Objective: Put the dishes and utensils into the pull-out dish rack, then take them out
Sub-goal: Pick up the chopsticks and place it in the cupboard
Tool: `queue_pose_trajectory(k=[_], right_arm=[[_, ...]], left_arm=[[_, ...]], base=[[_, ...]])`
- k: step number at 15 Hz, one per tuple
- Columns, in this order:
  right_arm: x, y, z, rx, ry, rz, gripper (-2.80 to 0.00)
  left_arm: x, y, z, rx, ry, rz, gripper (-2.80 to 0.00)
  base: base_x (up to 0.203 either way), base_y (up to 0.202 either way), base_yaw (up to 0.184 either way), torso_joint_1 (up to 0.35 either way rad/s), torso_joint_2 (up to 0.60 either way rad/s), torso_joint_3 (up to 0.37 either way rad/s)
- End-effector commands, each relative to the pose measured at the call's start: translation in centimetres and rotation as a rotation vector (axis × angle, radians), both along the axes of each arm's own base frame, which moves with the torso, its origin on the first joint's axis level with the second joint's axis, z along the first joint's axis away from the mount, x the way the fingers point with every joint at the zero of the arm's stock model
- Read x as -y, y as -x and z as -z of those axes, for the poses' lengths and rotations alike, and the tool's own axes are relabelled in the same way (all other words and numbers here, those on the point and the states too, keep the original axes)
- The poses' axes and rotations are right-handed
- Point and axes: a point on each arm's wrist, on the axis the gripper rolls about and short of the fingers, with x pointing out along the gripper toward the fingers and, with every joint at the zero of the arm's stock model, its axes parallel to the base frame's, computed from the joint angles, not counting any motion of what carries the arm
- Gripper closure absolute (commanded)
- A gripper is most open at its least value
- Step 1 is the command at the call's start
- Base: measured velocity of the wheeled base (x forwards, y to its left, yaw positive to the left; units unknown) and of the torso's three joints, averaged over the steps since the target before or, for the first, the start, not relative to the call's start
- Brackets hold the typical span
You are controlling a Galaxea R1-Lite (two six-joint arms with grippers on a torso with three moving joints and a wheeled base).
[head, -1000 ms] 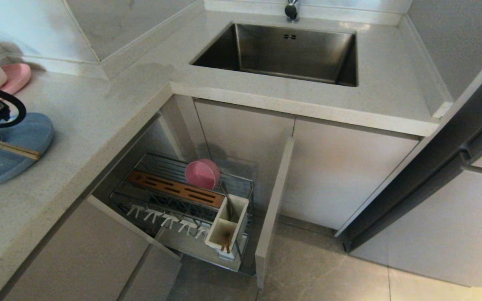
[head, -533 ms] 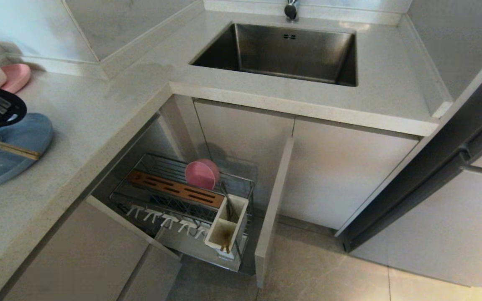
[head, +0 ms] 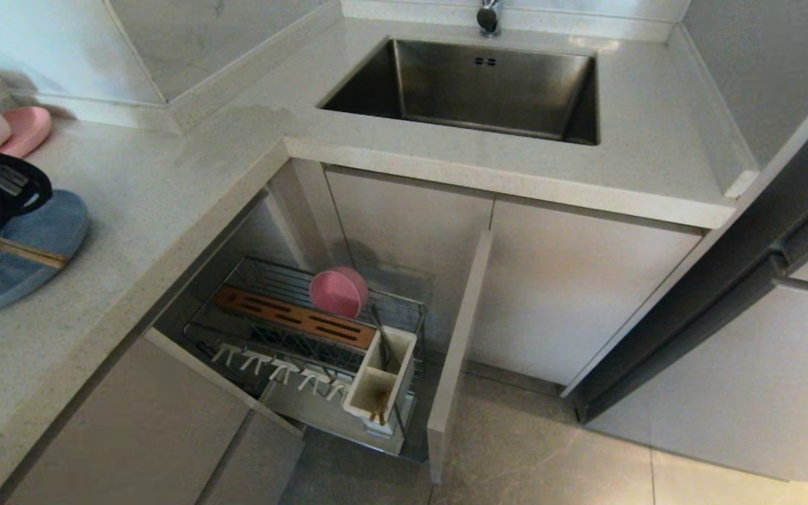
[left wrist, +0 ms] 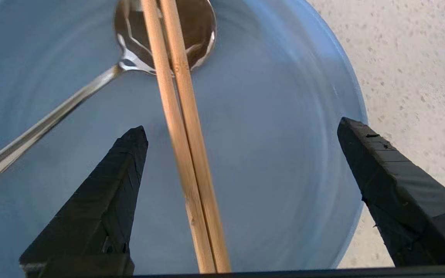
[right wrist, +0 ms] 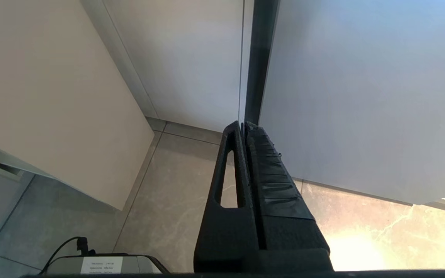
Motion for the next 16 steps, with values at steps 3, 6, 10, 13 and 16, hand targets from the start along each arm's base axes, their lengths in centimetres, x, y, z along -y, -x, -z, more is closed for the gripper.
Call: queue_pose_trajectory(k=[3,6,10,13,16], right_arm=[[0.0,0.0,0.0,0.0,0.0,0.0,0.0],[0.0,0.0,0.0,0.0,0.0,0.0,0.0],[0.0,0.0,0.0,0.0,0.0,0.0,0.0],[0.0,0.0,0.0,-0.001,0.0,0.0,0.0],[0.0,0.0,0.0,-0.001,0.0,0.0,0.0]], left_arm=[[-0.7,-0.1,0.3,0.013,0.033,0.026,-2.8],[-0.8,-0.3,0.5,0.008,0.035,0.026,-2.8],[-1.2,-0.2,0.9,-0.001,0.044,0.022,-2.8],[-1.5,-0.2,1.1,-0.002,0.065,0.04,-2.8],[-1.5,-0.2,1.3,-0.005,0.069,0.044,-2.8]], base=[[0.0,0.0,0.0,0.0,0.0,0.0],[0.0,0.0,0.0,0.0,0.0,0.0],[0.0,0.0,0.0,0.0,0.0,0.0],[0.0,0.0,0.0,0.0,0.0,0.0],[0.0,0.0,0.0,0.0,0.0,0.0]])
